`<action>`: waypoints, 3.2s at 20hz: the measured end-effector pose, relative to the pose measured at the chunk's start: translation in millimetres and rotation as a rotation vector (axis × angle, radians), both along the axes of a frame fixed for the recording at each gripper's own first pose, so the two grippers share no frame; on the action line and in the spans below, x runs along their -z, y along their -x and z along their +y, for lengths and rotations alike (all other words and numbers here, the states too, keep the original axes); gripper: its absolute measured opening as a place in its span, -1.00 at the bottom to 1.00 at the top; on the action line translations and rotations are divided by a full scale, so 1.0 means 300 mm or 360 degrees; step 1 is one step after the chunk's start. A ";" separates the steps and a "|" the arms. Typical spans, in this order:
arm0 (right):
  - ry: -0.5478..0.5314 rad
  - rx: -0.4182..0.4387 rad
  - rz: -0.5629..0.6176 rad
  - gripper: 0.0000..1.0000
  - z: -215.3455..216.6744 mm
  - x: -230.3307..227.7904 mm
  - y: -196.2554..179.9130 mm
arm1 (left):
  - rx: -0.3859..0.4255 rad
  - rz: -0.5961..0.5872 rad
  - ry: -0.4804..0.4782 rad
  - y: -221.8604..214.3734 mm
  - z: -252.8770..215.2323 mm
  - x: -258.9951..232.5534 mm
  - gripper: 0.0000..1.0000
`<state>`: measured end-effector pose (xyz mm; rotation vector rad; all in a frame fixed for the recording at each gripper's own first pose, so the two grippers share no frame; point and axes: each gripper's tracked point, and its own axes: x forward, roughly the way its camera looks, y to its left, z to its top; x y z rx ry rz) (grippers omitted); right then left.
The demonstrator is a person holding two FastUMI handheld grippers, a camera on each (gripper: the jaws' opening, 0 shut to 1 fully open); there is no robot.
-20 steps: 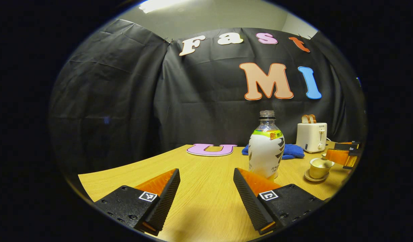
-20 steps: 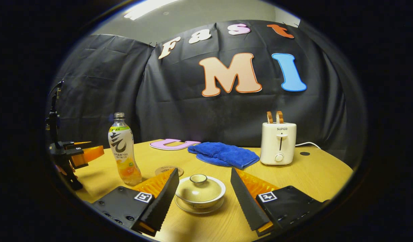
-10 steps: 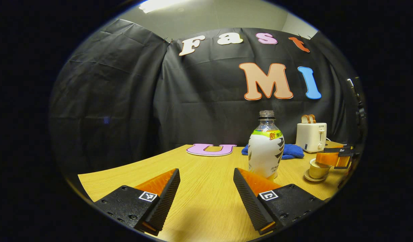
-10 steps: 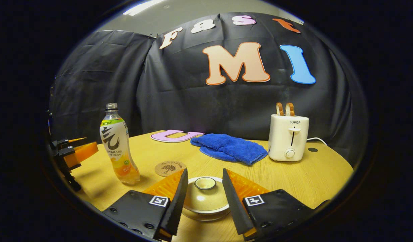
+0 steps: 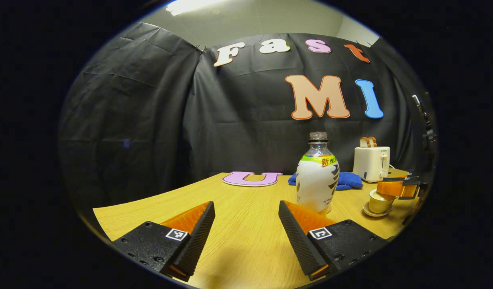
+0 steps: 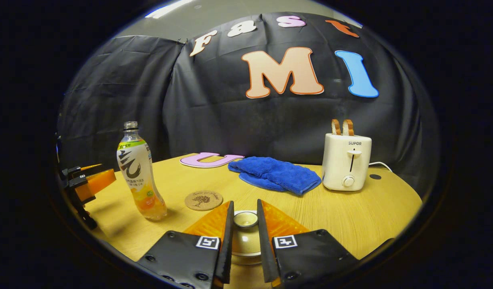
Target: Open the teacup lid with one hand, grasp the water bottle and pour water into the teacup with the other hand; after pouring, place the water bottle on the coaster and then close the teacup lid.
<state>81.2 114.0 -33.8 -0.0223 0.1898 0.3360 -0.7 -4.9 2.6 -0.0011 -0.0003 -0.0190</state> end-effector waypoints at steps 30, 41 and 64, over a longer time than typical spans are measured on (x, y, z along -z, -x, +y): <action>-0.0070 0.0219 -0.0276 -0.31 -0.219 -0.105 0.201 | 0.0293 -0.0010 0.0006 0.012 -0.113 -0.005 0.87; -0.0045 0.0435 -0.0299 -0.33 -0.404 -0.116 0.250 | 0.0787 -0.0011 0.0016 0.029 -0.309 -0.002 0.84; -0.0054 0.0378 -0.0299 -0.31 -0.416 -0.119 0.268 | 0.0711 0.0269 -0.0169 -0.196 -0.422 0.094 0.48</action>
